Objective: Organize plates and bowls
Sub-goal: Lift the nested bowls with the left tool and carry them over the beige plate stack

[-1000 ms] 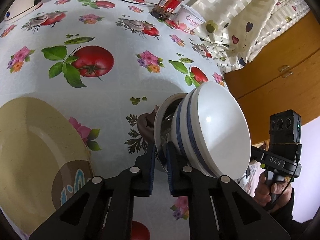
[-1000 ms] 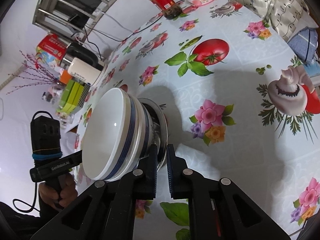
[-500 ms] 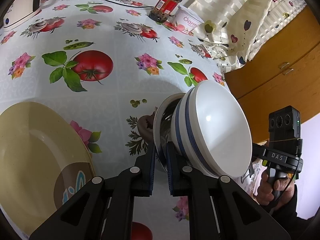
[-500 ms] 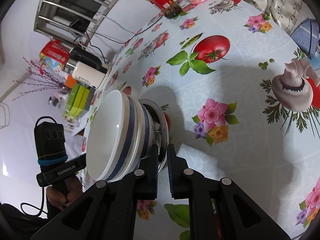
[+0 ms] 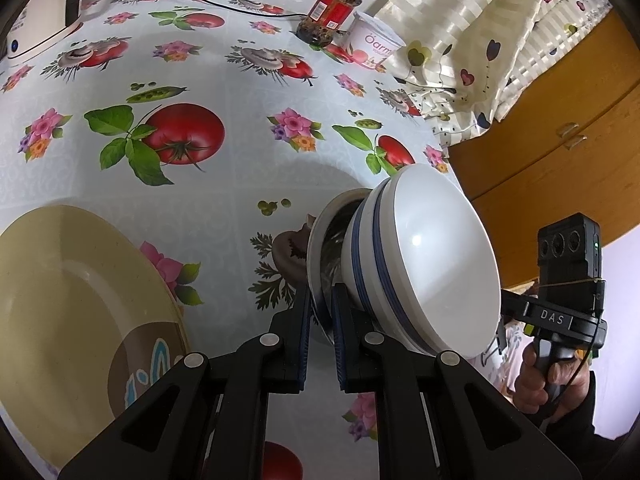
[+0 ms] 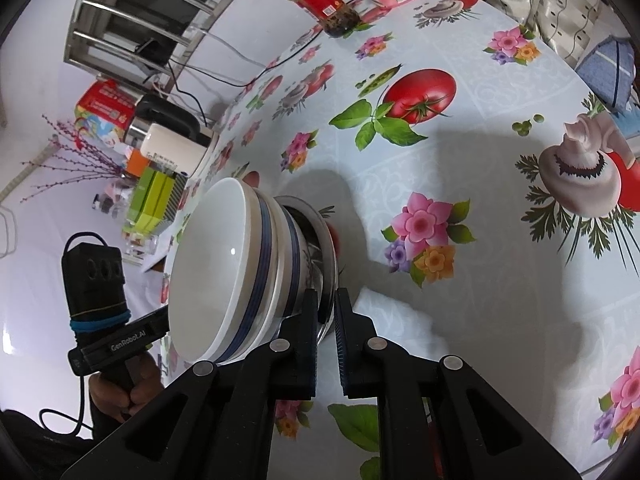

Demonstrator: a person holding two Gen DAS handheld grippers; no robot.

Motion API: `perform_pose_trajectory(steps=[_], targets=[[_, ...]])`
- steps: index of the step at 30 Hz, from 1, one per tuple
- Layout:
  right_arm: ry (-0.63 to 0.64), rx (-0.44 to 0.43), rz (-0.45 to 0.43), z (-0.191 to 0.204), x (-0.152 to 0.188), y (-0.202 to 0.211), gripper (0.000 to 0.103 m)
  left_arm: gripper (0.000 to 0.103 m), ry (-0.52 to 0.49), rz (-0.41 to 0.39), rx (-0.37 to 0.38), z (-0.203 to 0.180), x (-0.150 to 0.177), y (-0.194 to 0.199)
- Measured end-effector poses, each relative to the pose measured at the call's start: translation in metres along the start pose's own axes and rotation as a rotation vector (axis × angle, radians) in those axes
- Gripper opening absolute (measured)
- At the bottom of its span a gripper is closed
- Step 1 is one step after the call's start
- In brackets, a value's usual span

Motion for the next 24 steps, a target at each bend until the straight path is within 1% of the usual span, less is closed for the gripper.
perform_pose_trajectory(steps=[14,24], targets=[[0.008,-0.002,-0.009,0.006,0.003,0.005,0.010,0.011,-0.004,-0.013,-0.002,-0.003,0.001,0.006],[0.028,-0.001,-0.016,0.013,0.001,0.009,0.010,0.011,-0.005,-0.036,-0.006,-0.004,0.001,0.015]])
Point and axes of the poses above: each gripper's, at about its wrist camera, not at the fingertips, and y roughly against the way its jaws point, z to its left, x to its underside, the point moved 2 cm from there along -y, roughly the way its jaws point, and after that the axes turned 6 degrees about z, right-handed, at the moved point
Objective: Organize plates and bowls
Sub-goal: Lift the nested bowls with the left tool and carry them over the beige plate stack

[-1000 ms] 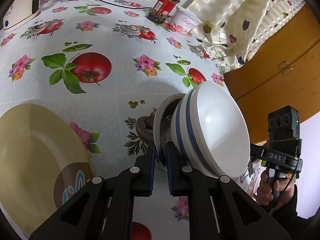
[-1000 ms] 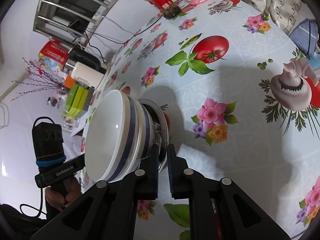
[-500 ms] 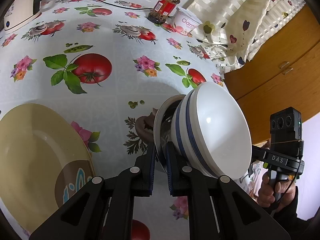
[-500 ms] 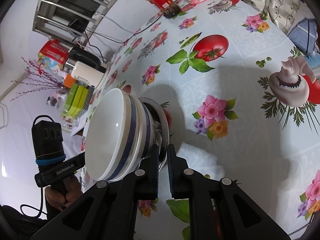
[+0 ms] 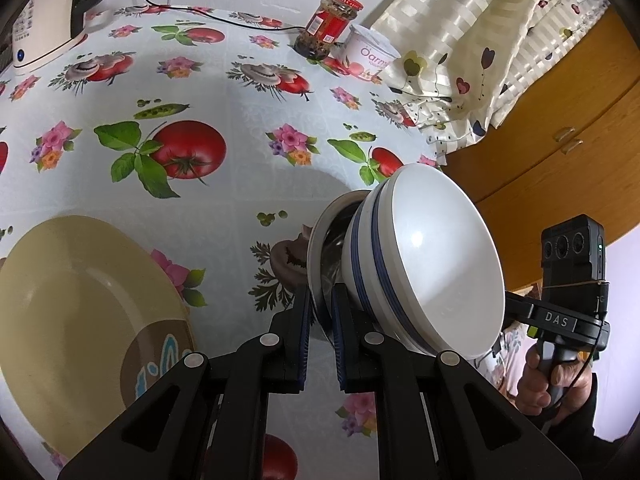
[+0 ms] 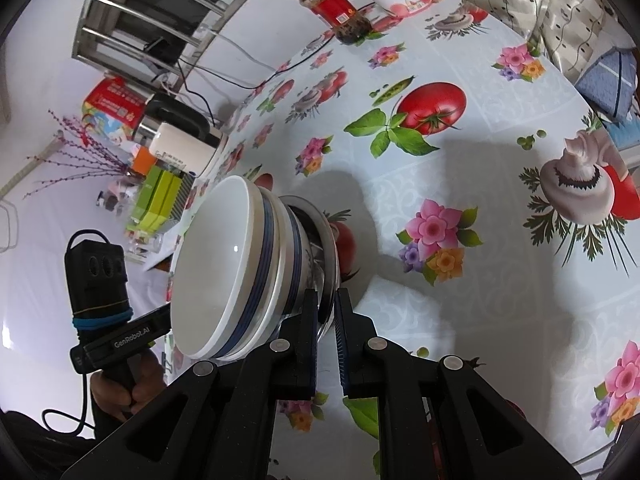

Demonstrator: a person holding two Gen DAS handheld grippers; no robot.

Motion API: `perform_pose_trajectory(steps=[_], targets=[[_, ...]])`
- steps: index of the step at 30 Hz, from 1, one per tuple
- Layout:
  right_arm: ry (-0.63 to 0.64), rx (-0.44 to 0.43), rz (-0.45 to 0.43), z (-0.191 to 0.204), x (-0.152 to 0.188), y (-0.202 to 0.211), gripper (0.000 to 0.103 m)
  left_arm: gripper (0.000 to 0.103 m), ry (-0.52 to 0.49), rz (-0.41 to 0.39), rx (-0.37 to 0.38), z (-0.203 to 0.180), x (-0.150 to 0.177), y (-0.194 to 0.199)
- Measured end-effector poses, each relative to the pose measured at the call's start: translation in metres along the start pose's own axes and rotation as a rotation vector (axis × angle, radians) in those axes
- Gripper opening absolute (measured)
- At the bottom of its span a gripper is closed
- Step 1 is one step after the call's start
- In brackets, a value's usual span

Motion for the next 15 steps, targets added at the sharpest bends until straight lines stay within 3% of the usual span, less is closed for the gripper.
perform_pose_trajectory(steps=[15], targets=[[0.059,-0.002,0.007,0.027,-0.008,-0.002,0.010,0.011,0.020,-0.060,-0.012,0.010,0.000,0.027]])
Point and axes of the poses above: each gripper's, at about its wrist camera, not at the fingertips, and y roughly against the way its jaws point, z to its left, x to its underside, the point moved 2 cm from there along -y, roughly the way its jaws point, and after that the axes turned 6 degrees about z, right-handed, at the moved point
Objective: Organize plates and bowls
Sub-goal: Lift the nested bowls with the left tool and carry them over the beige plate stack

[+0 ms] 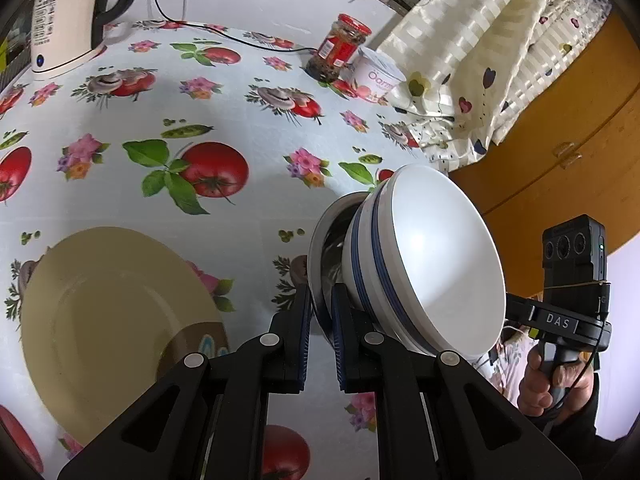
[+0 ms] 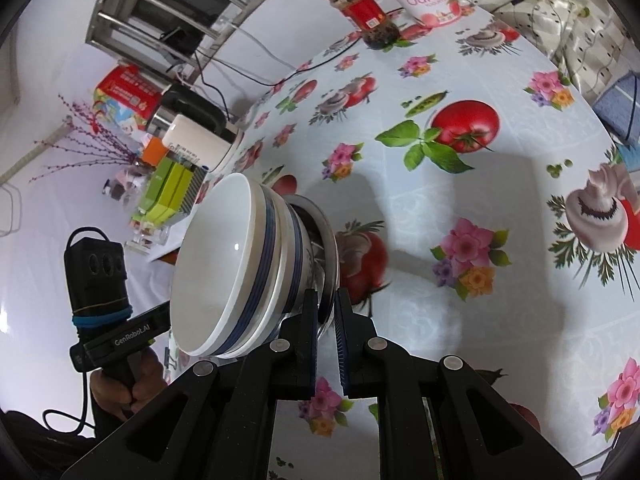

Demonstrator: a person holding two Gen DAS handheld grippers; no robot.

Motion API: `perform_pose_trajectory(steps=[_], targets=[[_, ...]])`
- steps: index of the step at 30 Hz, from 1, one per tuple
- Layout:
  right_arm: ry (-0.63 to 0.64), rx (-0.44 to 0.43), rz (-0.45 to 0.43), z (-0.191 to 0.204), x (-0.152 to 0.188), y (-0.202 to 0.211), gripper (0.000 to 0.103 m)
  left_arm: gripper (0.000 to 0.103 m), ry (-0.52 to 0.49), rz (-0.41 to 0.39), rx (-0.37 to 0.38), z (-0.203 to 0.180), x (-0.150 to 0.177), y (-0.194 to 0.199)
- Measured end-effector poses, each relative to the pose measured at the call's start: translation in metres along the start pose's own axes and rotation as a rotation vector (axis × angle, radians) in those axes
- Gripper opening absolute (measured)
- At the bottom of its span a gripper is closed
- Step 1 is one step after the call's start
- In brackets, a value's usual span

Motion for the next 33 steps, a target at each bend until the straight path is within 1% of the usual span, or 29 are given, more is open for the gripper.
perform_pose_trajectory(steps=[10,33], targets=[[0.044,-0.005,0.022,0.021,-0.006,-0.010,0.010,0.010,0.030,-0.036,-0.016,0.017,0.001,0.018],[0.127,-0.034,0.098,0.067,-0.018,-0.051,0.010,0.009,0.121,-0.096,-0.064,0.062,0.015,0.050]])
Point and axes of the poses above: each gripper's, at about its wrist camera, not at the fingertips, and y roughly against the way its jaws point, z to its left, x to its underside, the point moved 2 cm from there along -y, roughly the way its jaws point, and after that the axes turned 6 degrees about z, right-handed, at the moved point
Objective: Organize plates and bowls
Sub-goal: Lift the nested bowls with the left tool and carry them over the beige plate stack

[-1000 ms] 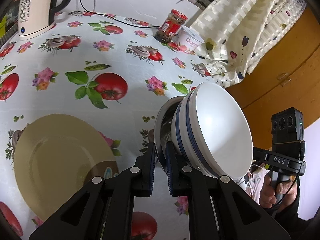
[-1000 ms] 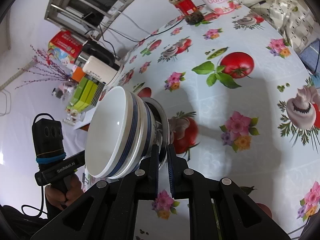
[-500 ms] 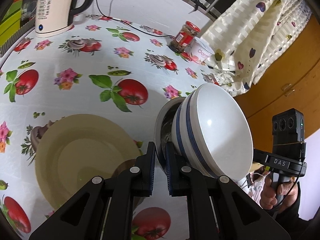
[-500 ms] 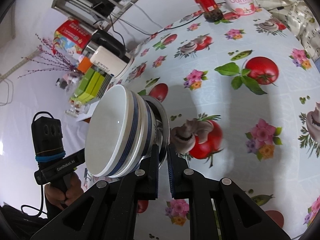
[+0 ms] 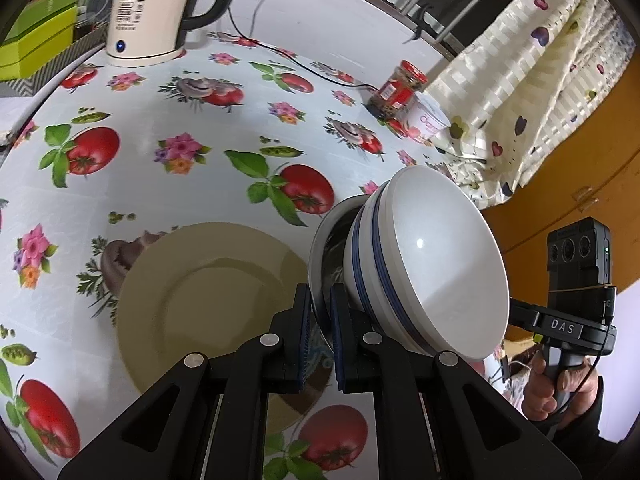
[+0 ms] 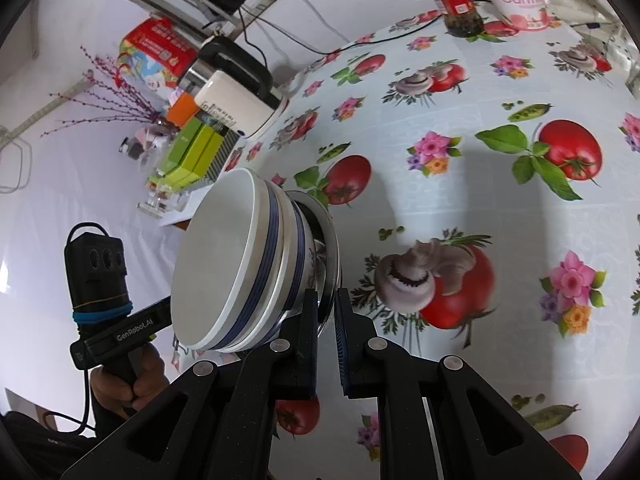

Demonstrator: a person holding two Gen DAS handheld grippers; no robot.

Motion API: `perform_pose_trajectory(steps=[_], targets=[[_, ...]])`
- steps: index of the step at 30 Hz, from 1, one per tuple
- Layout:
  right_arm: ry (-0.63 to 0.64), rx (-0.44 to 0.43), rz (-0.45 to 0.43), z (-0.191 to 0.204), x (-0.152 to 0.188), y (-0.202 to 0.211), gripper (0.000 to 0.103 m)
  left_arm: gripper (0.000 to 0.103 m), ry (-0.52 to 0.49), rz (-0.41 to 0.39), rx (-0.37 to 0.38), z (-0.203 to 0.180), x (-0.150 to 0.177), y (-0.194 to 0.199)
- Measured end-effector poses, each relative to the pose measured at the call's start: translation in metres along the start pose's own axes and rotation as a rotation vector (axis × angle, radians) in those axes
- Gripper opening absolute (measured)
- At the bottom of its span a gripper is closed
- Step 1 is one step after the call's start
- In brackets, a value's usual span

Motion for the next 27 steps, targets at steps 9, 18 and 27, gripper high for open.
perform_pose_trajectory(steps=[9,18,27], targets=[[0.035,-0.014,0.037,0.017,-0.005,-0.020,0.010,0.009,0.048,-0.028,-0.029,0.024,0.004,0.015],[0.068,-0.030,0.083,0.034,-0.010,-0.042,0.010,0.009,0.096,-0.041,-0.052,0.046,0.011,0.025],[0.083,-0.038,0.120,0.045,-0.014,-0.060,0.010,0.009,0.124,-0.042,-0.073,0.060,0.016,0.028]])
Point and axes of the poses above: each gripper's, at about its wrist camera, not at the fingertips, and y roughly against the way its jaws point, z to its left, x to its underside, the point moved 2 cm from there along -y, roughly the way its jaws point, and after that the axes turned 6 degrees about z, right-handed, at the moved point
